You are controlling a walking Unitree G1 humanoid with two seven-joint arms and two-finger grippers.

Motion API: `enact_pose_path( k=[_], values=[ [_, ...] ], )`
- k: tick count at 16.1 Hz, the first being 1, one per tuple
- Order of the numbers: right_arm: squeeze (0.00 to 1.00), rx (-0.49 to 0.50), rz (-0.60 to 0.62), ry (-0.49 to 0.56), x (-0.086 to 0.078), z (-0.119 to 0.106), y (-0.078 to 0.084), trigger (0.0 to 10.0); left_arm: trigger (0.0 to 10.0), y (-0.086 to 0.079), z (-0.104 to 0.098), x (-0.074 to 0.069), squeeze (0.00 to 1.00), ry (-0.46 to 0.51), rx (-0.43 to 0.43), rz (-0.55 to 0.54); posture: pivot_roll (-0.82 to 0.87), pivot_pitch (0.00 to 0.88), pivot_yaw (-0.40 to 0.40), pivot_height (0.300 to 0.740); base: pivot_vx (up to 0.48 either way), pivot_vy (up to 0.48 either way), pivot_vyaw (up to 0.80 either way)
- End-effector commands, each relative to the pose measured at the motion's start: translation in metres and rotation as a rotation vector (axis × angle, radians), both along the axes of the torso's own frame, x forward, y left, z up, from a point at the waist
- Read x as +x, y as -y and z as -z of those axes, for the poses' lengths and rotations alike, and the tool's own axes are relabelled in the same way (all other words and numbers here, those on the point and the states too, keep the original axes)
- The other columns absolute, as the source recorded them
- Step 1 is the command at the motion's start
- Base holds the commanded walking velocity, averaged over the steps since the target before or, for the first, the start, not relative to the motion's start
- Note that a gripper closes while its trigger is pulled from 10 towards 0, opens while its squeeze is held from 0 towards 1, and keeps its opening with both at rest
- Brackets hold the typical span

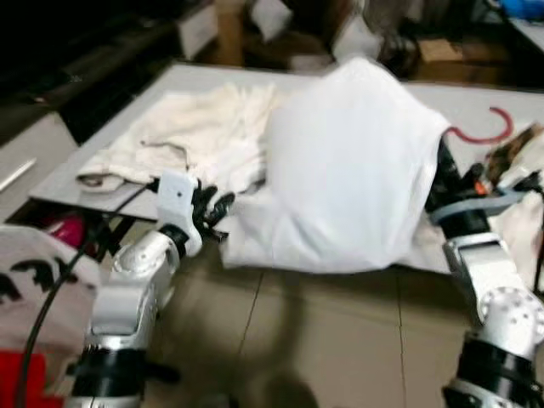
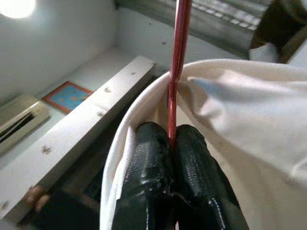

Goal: Hang hanger

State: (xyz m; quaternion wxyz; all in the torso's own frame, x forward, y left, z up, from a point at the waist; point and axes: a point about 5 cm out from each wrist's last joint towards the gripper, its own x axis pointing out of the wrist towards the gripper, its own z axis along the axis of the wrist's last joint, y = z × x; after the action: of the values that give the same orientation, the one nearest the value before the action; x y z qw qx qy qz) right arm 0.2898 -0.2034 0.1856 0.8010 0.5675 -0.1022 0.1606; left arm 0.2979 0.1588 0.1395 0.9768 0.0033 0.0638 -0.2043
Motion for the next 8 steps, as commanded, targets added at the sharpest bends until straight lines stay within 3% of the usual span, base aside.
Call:
enact_pose_path(
  k=[1, 3, 8],
  values=[
    [0.00, -0.003, -0.044, 0.052, 0.000, -0.009, -0.008, 10.0, 10.0, -0.006, -0.003, 0.002, 0.00, 0.005, 0.012, -0.022, -0.12, 0.000, 0.051, 0.740, 0.000, 0.000, 0.54],
    [0.00, -0.071, -0.131, 0.115, -0.013, -0.014, -0.012, 10.0, 10.0, -0.009, -0.002, -0.003, 0.00, 0.001, 0.026, -0.021, -0.12, 0.000, 0.041, 0.740, 0.000, 0.000, 0.57],
    [0.00, -0.245, -0.232, 0.045, -0.034, -0.001, -0.020, 10.0, 10.0, 0.000, -0.003, -0.015, 0.00, -0.008, 0.029, 0.032, -0.11, 0.000, 0.019, 0.740, 0.000, 0.000, 0.71]
  ],
)
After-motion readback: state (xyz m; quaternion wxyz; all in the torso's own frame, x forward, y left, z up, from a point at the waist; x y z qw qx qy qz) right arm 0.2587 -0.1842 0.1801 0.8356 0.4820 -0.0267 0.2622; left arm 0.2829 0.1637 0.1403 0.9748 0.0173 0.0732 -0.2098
